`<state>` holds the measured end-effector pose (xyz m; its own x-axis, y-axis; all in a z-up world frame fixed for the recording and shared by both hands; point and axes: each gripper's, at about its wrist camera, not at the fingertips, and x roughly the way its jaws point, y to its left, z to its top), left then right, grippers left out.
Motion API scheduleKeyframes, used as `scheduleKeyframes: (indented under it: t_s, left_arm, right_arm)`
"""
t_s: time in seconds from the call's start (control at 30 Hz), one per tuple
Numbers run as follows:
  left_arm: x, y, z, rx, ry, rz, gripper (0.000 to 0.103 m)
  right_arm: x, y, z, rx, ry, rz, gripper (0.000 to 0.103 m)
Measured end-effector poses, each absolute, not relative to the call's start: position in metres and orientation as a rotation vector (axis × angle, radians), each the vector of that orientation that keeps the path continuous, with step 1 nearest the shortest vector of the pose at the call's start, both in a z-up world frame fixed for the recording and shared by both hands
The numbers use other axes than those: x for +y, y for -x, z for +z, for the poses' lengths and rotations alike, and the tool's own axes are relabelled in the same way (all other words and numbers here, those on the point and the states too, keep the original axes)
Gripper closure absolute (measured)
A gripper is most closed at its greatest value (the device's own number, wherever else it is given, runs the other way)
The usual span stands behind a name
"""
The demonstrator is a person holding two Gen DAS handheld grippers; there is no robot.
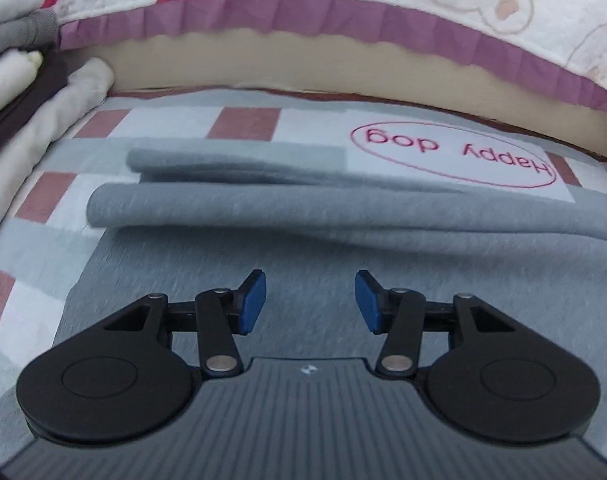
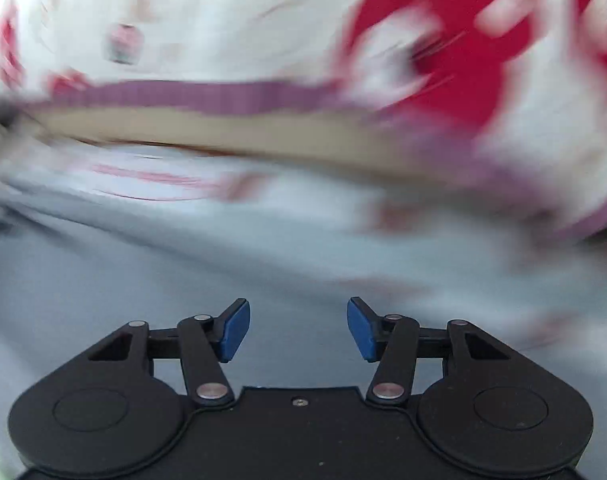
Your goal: Fold clothes
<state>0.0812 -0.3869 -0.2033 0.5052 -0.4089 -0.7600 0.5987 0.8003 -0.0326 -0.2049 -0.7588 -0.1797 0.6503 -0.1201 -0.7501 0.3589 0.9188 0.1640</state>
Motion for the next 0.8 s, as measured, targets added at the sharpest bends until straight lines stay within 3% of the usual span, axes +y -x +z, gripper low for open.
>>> scheduleKeyframes:
  t_s: [0.17,0.27,0.4,0.63,0.8]
  left_arm:
    - [-0.395,-0.108,-0.194,0.858,-0.271,-0.579,0.054]
    - [-0.410,-0.142,-0.202,0.936,-0.338,-0.447,0.053]
    - [-0.431,-0.170,-0.200,0.889,-0.398,-0.401,0.053]
    - [-0.419,-0.190,-0.185,0.819,-0.330,-0.388,0.050]
    - [-0.404,-0.184,-0.185,0.857,-0.300,-0.533,0.049]
  right_arm:
    - [-0.739,0.146,-0.225,0.938,-0.303,-0.169,0.042]
    - [-0.734,0.120,-0.231,0.903,-0.237,-0.229,0.039]
    - [-0.747,0.096,-0.237,0.851,-0.184,-0.351,0.036]
    - [-0.783,0.134,-0.226,0.812,-0.288,-0.385,0.035]
    - [-0.790,0.190,-0.224,0.859,-0.170,-0.286,0.034]
